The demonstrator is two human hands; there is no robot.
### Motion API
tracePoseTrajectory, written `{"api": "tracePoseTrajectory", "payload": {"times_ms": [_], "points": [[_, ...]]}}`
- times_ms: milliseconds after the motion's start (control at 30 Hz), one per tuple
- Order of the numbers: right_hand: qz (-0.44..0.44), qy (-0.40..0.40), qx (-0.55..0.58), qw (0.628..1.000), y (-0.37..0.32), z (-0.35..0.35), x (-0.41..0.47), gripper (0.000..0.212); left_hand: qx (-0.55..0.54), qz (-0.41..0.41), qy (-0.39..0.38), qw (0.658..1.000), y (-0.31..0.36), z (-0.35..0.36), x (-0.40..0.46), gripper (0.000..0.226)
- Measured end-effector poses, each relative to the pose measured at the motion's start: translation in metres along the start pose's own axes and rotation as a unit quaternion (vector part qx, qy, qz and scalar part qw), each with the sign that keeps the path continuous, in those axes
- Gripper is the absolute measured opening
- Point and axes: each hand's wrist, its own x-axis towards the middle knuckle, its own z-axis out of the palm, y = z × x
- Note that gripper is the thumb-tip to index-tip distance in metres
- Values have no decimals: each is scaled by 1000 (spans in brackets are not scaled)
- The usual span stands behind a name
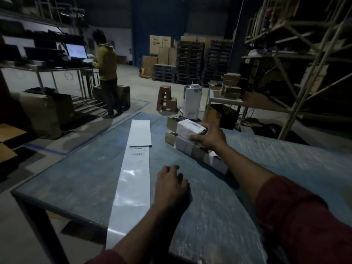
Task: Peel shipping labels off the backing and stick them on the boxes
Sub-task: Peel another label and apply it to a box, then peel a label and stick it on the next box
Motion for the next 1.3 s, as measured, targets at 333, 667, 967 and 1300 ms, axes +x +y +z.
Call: {"api": "tracePoseTrajectory", "payload": {"times_ms": [333,667,967,1300], "points": [[43,-49,-14,998,11,39,54,70,-12,1,25,1000,-2,1,5,43],[23,-45,-13,999,10,23,32,110,-8,-3,21,1000,-1,-1,9,46],[-26,34,-47,998,60,-85,-121,52,38,55,-29,997,42,27,-12,46],[239,224,-318,890,199,-247,-231,66,54,217,-140,964,158,131,-105,42]]}}
